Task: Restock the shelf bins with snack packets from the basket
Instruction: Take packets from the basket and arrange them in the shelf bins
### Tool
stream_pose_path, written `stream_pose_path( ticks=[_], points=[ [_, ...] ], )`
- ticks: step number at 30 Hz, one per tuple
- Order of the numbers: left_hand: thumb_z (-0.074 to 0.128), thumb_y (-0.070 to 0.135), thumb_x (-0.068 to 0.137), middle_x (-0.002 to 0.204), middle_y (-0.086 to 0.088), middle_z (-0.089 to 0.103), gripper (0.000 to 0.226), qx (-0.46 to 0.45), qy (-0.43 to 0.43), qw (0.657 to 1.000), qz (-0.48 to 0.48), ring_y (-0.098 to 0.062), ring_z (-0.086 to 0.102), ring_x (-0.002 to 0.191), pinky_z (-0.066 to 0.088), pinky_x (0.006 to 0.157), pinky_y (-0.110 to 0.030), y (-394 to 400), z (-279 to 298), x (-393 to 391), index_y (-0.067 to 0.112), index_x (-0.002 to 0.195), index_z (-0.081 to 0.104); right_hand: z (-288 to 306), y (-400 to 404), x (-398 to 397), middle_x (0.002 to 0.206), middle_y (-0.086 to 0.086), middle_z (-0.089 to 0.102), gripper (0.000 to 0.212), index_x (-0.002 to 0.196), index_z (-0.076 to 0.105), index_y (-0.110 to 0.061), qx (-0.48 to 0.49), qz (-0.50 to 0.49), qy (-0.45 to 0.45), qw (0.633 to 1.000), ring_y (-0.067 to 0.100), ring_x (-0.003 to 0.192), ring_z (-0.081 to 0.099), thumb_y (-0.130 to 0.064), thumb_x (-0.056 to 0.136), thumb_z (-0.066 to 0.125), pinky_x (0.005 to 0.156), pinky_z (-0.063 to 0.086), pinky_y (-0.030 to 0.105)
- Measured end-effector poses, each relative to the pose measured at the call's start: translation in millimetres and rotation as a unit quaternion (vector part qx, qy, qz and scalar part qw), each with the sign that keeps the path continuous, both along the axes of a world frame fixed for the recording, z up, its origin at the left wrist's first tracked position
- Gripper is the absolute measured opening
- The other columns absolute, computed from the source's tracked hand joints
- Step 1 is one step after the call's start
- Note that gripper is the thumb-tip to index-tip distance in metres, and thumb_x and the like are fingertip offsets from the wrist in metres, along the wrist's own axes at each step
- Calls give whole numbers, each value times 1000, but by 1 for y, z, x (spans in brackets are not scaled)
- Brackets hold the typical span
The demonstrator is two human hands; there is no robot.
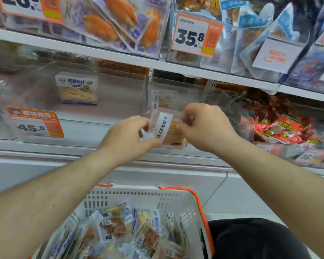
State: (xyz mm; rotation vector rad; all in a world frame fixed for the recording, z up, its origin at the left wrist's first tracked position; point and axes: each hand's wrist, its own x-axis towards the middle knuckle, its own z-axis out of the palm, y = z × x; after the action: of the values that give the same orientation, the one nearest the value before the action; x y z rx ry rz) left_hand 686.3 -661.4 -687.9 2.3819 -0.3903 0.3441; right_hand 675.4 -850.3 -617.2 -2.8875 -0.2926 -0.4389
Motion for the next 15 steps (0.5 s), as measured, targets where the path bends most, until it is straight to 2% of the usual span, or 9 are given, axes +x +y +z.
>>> stream_pose_path(
  ticks=[2,3,6,8,10,11,13,15],
  points=[
    [69,60,77,110,10,52,59,26,-52,998,24,-13,55,93,46,79,-33,1,11,16,27,123,54,8,-7,7,83,-2,60,14,84,61,-19,0,26,-107,994,25,80,56,-31,86,68,68,41,32],
    [67,63,77,120,6,50,71,30,-44,997,47,-15,55,99,47,84,-36,1,14,25,24,133,46,10,-11,13,85,1,62,15,87,63,-16,0,43,-159,986,27,81,57,-30,85,68,68,42,33],
    [50,73,84,141,-3,45,85,81,53,990,103,-25,54,120,46,93,-42,1,8,55,19,147,29,11,-25,38,89,8,66,19,93,65,-13,-22,50,-213,976,33,83,61,-30,85,68,70,45,38],
    [33,77,88,132,-6,56,79,179,102,971,123,-27,58,115,47,85,-39,-1,-5,66,20,142,38,5,-28,63,90,7,65,18,90,62,-15,-48,15,-172,984,34,86,60,-32,87,66,68,41,36],
    [17,73,92,99,-3,66,71,276,87,947,136,-26,61,93,43,71,-31,-4,-17,70,24,117,62,-4,-28,92,91,6,65,16,90,61,-18,-63,-32,-100,992,33,87,60,-34,88,64,68,44,35],
    [13,69,94,86,-2,63,71,293,74,944,136,-24,59,84,40,67,-30,-6,-21,70,24,104,68,-8,-26,105,92,4,65,16,93,63,-19,-62,-52,-64,995,31,87,61,-34,87,64,71,49,36],
    [11,63,97,76,0,58,71,295,58,944,135,-23,53,77,35,64,-30,-8,-24,71,23,92,69,-17,-20,135,91,2,66,15,97,65,-20,-65,-70,-7,995,27,80,63,-33,88,64,70,55,38],
    [12,61,99,79,-2,60,67,295,44,946,131,-25,55,80,34,66,-31,-6,-26,72,23,90,67,-25,-12,164,83,0,64,12,94,65,-19,-95,-64,42,993,18,69,58,-30,91,62,56,48,30]
  ],
)
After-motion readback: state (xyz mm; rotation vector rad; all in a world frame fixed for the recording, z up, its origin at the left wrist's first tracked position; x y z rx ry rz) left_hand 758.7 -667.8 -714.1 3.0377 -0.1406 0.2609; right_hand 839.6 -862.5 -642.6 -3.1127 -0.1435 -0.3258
